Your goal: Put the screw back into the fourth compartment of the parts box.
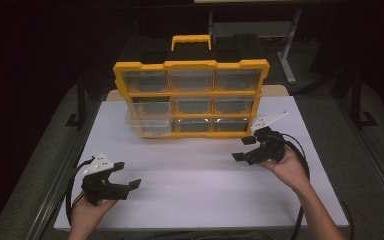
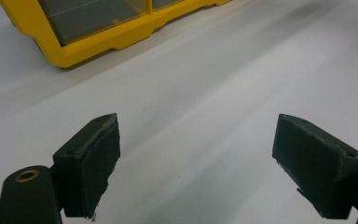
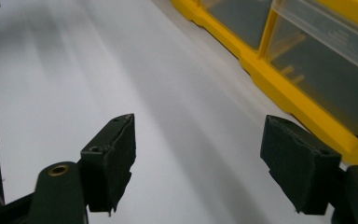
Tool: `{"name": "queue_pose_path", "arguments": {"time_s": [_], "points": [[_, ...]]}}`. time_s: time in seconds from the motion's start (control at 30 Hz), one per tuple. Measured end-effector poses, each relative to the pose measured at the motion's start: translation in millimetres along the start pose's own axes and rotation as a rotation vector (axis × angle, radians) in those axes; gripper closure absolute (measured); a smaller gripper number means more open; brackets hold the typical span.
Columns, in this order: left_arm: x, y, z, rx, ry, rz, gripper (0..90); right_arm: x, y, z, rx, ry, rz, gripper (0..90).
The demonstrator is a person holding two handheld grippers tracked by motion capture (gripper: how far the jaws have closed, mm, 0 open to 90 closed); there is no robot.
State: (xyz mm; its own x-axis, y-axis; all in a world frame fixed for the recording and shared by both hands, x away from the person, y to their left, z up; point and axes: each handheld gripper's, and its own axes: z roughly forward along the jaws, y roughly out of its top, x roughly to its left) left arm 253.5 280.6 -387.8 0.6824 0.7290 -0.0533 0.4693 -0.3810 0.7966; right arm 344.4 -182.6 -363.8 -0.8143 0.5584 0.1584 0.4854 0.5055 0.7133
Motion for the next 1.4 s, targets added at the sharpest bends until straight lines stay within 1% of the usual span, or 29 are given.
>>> {"name": "queue_pose_path", "arguments": {"time_s": [0.07,0.1,0.13,0.23,0.33,0.4,0.5,0.57,0.7,0.77,0.8,0.97,1.1,1.2,1.27,1.3,1.37,1.4], "points": [[0.0,0.0,0.3,0.0,-0.004,-0.001,14.6,0.1,-4.5,-1.0,0.006,-0.003,0.02,24.4],[0.1,0.1,0.4,0.0,-0.004,-0.001,14.6,-1.0,-6.7,-1.2,0.011,-0.004,0.017,23.4],[0.2,0.2,0.3,0.002,-0.004,0.0,14.6,-0.9,-8.3,-0.9,0.008,-0.002,0.029,23.2],[-0.7,0.0,0.4,-0.002,-0.006,-0.012,14.6,-0.6,-15.9,-1.7,0.006,-0.017,0.025,23.0],[-0.5,0.0,0.5,0.001,-0.009,-0.011,14.6,-0.2,-24.5,-1.6,0.009,-0.02,0.046,22.5],[-1.0,0.0,0.3,-0.004,-0.013,-0.018,14.6,0.0,-29.1,-1.8,0.012,-0.028,0.049,22.8],[-0.7,0.6,-0.3,-0.004,-0.017,-0.008,14.6,0.8,-37.0,-2.4,0.014,-0.035,0.055,23.0],[-1.4,0.5,0.4,-0.006,-0.018,-0.011,14.6,1.1,-41.4,-3.0,0.011,-0.045,0.055,22.6],[-1.5,0.3,1.0,-0.001,-0.02,-0.011,14.6,1.6,-49.3,-4.3,0.002,-0.055,0.07,21.3],[-1.3,0.2,1.0,0.001,-0.021,-0.01,14.6,1.6,-52.4,-5.0,-0.004,-0.063,0.064,21.1],[-1.2,0.1,1.0,0.001,-0.021,-0.01,14.6,2.1,-53.7,-5.5,-0.002,-0.062,0.074,20.9],[-1.4,-0.6,1.4,0.004,-0.023,-0.007,14.6,1.1,-63.6,-8.7,-0.019,-0.078,0.075,19.5],[-1.5,-0.8,1.6,0.004,-0.023,-0.005,14.6,1.1,-73.1,-12.2,-0.033,-0.085,0.102,18.8],[-1.4,-1.0,1.8,0.004,-0.023,-0.006,14.6,0.5,-80.0,-14.1,-0.046,-0.092,0.11,17.2],[-1.8,-1.1,2.0,0.004,-0.024,-0.006,14.6,1.2,-84.5,-16.2,-0.053,-0.101,0.106,17.2],[-2.3,-1.2,2.2,0.004,-0.027,-0.008,14.6,2.2,-85.6,-16.9,-0.051,-0.101,0.12,17.2],[-2.6,-1.4,2.1,0.008,-0.029,-0.006,14.6,2.7,-90.1,-17.6,-0.06,-0.102,0.127,17.1],[-2.7,-1.5,2.1,0.007,-0.029,-0.007,14.6,1.9,-91.8,-17.3,-0.065,-0.102,0.119,16.7]]}}
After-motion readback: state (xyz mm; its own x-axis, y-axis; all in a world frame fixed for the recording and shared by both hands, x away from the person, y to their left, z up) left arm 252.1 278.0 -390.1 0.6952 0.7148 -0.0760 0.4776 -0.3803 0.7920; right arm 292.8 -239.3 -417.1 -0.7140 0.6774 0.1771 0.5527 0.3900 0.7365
